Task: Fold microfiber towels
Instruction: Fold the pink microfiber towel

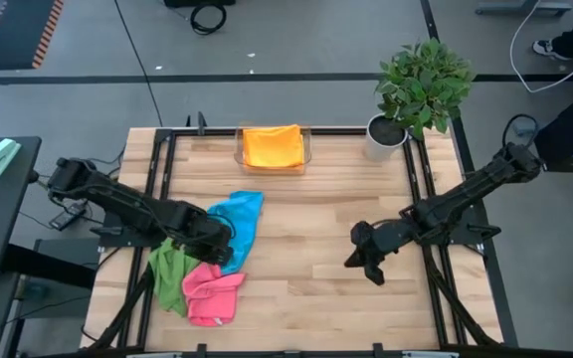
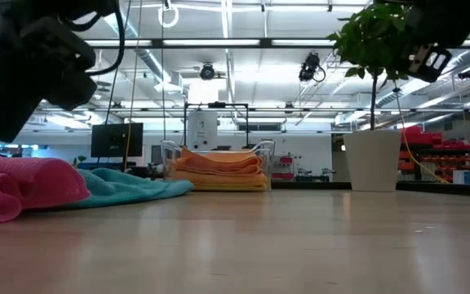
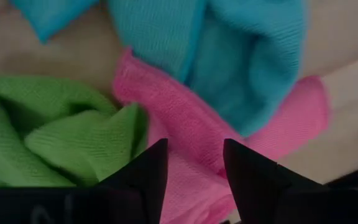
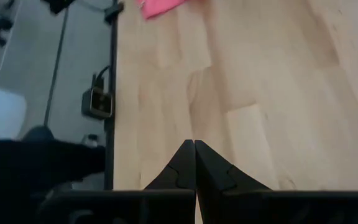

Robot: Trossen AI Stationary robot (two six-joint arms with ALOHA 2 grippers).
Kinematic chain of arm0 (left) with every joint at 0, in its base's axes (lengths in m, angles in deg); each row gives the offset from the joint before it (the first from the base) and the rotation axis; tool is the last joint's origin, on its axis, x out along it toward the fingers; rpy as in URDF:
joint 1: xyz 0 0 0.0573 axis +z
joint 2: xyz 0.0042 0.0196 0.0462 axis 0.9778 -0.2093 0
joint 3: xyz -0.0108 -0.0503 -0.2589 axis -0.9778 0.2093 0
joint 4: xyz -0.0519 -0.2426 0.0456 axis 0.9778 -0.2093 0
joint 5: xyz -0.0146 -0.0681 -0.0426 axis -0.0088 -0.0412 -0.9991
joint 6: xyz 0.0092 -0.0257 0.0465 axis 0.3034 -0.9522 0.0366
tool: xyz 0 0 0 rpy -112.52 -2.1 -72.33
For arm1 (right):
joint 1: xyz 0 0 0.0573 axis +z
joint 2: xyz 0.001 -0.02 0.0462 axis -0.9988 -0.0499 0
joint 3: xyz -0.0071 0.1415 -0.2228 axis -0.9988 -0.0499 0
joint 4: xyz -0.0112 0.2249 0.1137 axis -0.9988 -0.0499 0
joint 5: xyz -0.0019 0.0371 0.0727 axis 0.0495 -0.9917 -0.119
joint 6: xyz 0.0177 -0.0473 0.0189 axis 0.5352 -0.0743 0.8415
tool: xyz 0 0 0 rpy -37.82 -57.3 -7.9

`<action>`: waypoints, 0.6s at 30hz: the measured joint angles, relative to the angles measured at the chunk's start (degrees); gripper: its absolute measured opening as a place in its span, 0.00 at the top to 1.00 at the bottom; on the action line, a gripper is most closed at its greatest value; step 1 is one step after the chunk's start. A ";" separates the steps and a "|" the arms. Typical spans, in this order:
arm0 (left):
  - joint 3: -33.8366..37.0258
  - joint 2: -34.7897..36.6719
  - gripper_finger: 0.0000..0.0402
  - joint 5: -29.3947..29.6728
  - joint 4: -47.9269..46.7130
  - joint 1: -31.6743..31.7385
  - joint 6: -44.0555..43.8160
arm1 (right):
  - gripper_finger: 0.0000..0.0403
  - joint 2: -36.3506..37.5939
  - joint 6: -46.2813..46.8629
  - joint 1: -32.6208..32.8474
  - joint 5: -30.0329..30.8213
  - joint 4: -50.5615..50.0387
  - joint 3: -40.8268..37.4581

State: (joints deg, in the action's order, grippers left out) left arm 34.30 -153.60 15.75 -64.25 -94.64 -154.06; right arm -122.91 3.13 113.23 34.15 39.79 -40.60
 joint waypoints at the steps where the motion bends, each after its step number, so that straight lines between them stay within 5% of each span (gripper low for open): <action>1: -0.02 -0.92 0.60 -0.62 0.37 -0.06 -1.09 | 0.99 0.10 -0.69 0.60 0.01 -0.23 0.00; 13: -0.05 -2.94 0.71 -2.43 -0.74 -0.94 -5.51 | 0.99 0.76 -5.76 2.60 0.02 0.71 0.04; 18: -0.04 -3.19 0.93 -4.26 -1.47 -3.41 -5.59 | 0.99 0.71 -5.86 2.60 0.02 1.41 0.04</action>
State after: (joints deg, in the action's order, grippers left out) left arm 34.26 -156.78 11.49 -65.72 -98.05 -159.65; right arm -122.20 -2.73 115.83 34.17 41.20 -40.55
